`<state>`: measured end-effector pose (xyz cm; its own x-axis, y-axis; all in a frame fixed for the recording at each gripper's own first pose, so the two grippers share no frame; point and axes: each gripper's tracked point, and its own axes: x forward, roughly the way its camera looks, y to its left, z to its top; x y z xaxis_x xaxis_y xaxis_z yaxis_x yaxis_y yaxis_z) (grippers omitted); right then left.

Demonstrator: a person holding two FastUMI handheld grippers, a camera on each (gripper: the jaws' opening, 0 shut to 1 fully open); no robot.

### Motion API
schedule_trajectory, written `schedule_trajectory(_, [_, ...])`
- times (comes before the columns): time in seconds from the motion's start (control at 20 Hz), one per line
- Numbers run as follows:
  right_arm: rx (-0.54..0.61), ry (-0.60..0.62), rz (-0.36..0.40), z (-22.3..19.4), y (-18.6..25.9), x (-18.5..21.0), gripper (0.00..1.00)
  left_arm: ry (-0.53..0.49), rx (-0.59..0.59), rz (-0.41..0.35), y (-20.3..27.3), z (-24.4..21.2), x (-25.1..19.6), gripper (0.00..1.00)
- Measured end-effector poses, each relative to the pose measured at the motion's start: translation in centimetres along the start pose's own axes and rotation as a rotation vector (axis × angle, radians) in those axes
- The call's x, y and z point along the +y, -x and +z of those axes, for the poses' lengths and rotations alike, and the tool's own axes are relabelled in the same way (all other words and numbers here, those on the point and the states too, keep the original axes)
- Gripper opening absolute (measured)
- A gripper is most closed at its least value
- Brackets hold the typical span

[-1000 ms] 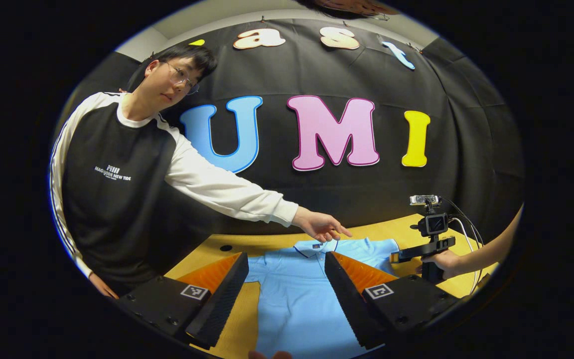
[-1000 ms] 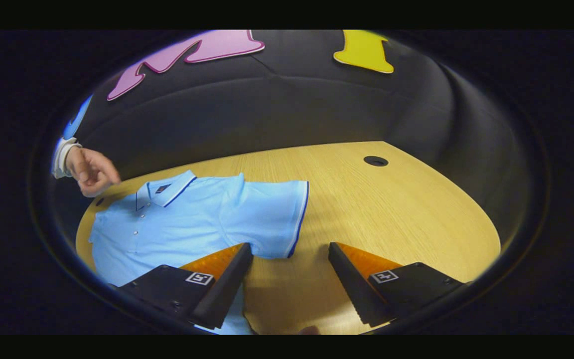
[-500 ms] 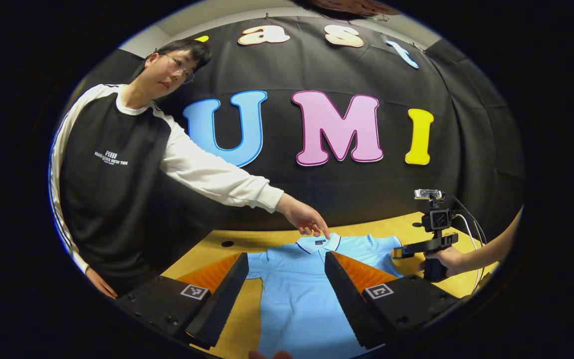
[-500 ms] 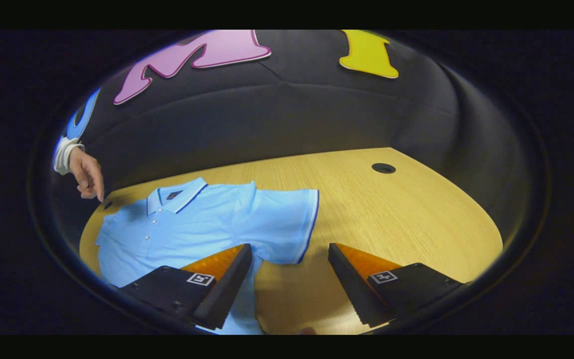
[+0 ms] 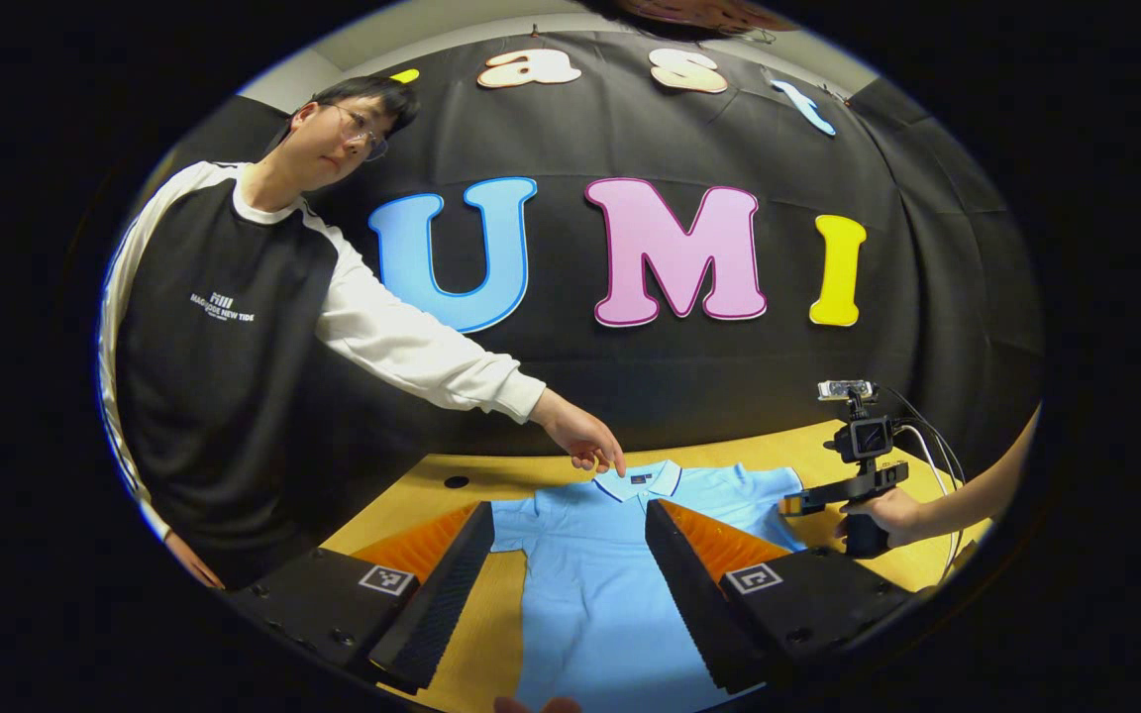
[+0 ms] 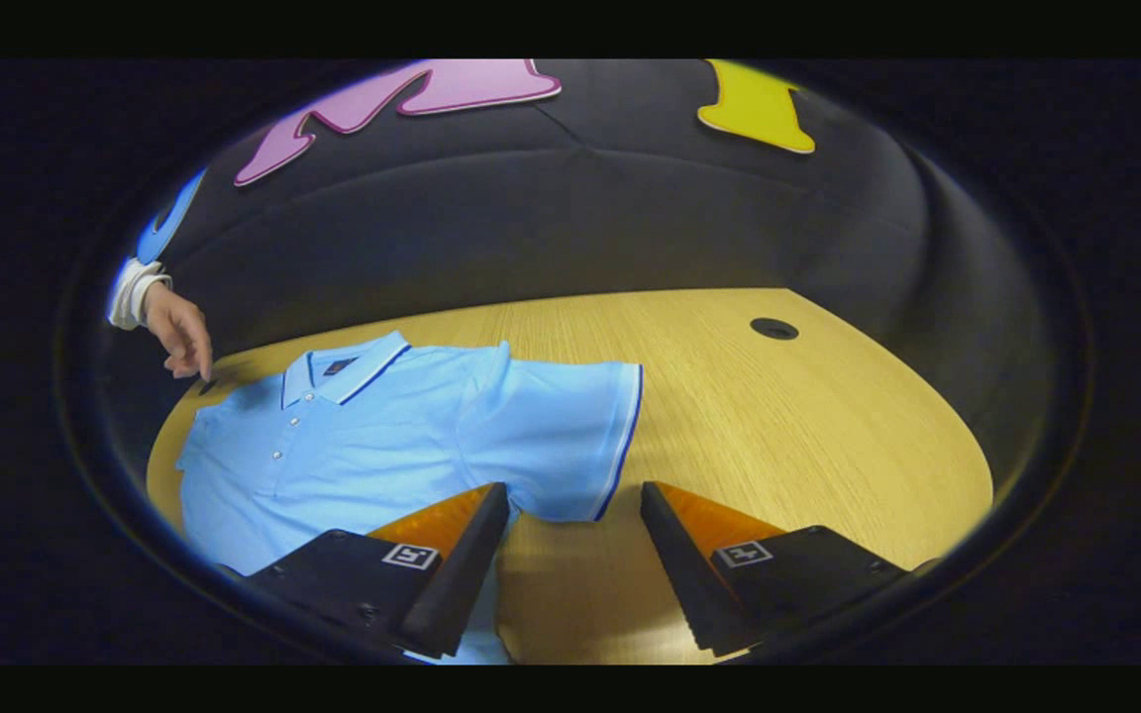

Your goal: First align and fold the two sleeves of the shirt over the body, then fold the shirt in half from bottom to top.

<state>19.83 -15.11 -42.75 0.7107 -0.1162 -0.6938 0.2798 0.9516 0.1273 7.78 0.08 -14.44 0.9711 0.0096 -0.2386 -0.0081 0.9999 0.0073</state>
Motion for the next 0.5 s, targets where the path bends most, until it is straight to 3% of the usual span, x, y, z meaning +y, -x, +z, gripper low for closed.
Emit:
schedule_trajectory(0.15, [0.011,-0.005,0.003,-0.08,0.02,0.01,0.82,-0.002,-0.001,0.002,0.04,0.08,0.01,0.98])
schedule_trajectory(0.2, [0.013,-0.007,0.003,-0.06,0.12,0.03,0.76,-0.002,0.0,0.003,-0.01,0.01,0.04,0.98])
schedule_trajectory(0.25, [0.013,-0.009,0.001,-0.04,0.01,-0.03,0.79,-0.001,0.0,0.003,0.06,0.03,0.05,0.98])
schedule_trajectory(0.4, [0.017,-0.014,0.005,-0.04,-0.14,0.05,0.68,-0.002,-0.001,0.006,0.03,0.02,0.12,0.98])
schedule_trajectory(0.45, [0.018,-0.013,0.008,-0.01,-0.15,0.16,0.7,-0.003,-0.001,0.007,-0.06,0.05,0.11,0.98])
schedule_trajectory(0.5, [0.02,-0.013,0.009,0.02,-0.23,0.21,0.64,-0.005,0.0,0.007,0.02,0.02,0.15,0.98])
